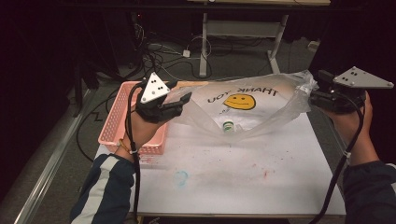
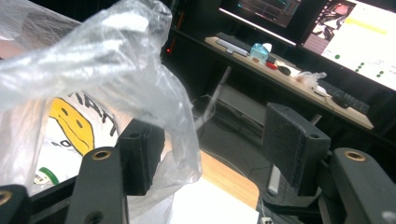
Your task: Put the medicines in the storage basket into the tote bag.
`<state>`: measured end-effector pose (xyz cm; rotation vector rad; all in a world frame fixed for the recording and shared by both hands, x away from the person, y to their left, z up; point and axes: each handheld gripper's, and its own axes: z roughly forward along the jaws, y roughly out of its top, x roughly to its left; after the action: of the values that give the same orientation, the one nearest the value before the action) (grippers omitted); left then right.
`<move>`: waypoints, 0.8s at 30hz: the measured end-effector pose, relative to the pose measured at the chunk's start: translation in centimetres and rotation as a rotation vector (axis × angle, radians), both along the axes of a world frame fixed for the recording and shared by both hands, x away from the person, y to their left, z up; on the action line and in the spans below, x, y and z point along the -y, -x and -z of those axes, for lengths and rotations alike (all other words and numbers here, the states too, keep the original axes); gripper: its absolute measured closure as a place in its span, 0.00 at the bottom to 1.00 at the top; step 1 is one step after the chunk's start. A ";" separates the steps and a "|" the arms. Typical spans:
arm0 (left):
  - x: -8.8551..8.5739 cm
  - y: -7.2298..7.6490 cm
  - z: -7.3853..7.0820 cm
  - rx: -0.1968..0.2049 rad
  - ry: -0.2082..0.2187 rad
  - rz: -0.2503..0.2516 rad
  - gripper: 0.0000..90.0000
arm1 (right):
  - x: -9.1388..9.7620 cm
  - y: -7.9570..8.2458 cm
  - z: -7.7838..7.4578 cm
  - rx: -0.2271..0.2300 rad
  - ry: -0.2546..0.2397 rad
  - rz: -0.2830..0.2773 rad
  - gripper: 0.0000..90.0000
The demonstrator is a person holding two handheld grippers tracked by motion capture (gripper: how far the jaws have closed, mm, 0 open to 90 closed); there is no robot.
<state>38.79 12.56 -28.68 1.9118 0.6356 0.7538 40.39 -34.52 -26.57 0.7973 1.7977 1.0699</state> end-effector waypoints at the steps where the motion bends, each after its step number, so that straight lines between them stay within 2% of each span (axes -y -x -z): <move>1: -0.1 -0.2 0.2 0.019 -0.003 -0.022 0.85 | 0.1 0.1 0.1 0.000 0.000 -0.008 0.44; 2: -0.4 -0.4 0.2 0.026 0.011 -0.031 0.94 | 0.2 0.3 0.3 0.001 -0.001 -0.014 0.44; 3: -0.7 -0.6 0.1 0.022 0.020 -0.047 0.95 | 0.4 0.4 0.4 0.000 -0.003 -0.024 0.43; 5: -1.5 -1.0 0.0 0.008 0.054 -0.051 0.96 | 0.8 0.8 0.6 -0.003 -0.014 -0.036 0.42; 7: -2.0 -0.9 -0.2 0.024 0.071 -0.066 0.95 | 1.2 1.4 0.9 -0.001 -0.033 -0.058 0.40; 12: -2.8 -0.5 -0.6 0.045 0.098 -0.101 0.95 | 1.6 3.6 1.3 0.032 -0.059 -0.099 0.37; 14: -3.2 -0.5 -0.7 0.050 0.106 -0.110 0.95 | 1.7 4.8 1.3 0.053 -0.089 -0.140 0.37; 16: -3.5 -0.4 -0.8 0.053 0.118 -0.113 0.95 | 1.6 5.9 1.4 0.059 -0.079 -0.171 0.36; 17: -3.6 -0.3 -0.9 0.058 0.125 -0.107 0.90 | 1.3 6.3 1.5 0.056 -0.076 -0.179 0.36; 18: -3.8 -0.2 -1.1 0.060 0.141 -0.084 0.81 | 1.1 6.6 1.7 0.053 -0.070 -0.178 0.36; 19: -3.8 0.0 -1.3 0.051 0.156 -0.059 0.65 | 0.7 6.8 2.0 0.043 -0.060 -0.182 0.36; 20: -3.7 0.3 -1.6 0.067 0.150 -0.084 0.49 | 0.5 6.9 2.3 0.036 -0.049 -0.185 0.36; 21: -3.7 0.8 -1.8 0.092 0.152 -0.091 0.38 | 0.2 6.9 2.7 0.033 -0.040 -0.175 0.36; 23: -4.1 1.8 -2.5 0.117 0.175 -0.051 0.27 | 0.0 6.6 3.5 0.018 -0.036 -0.163 0.36; 24: -4.3 2.4 -2.8 0.128 0.170 -0.051 0.26 | 0.0 6.5 3.9 0.010 -0.040 -0.160 0.36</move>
<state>36.43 16.87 -25.93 1.6836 0.6498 0.8216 33.88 -34.50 -30.49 0.6793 1.8613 1.2136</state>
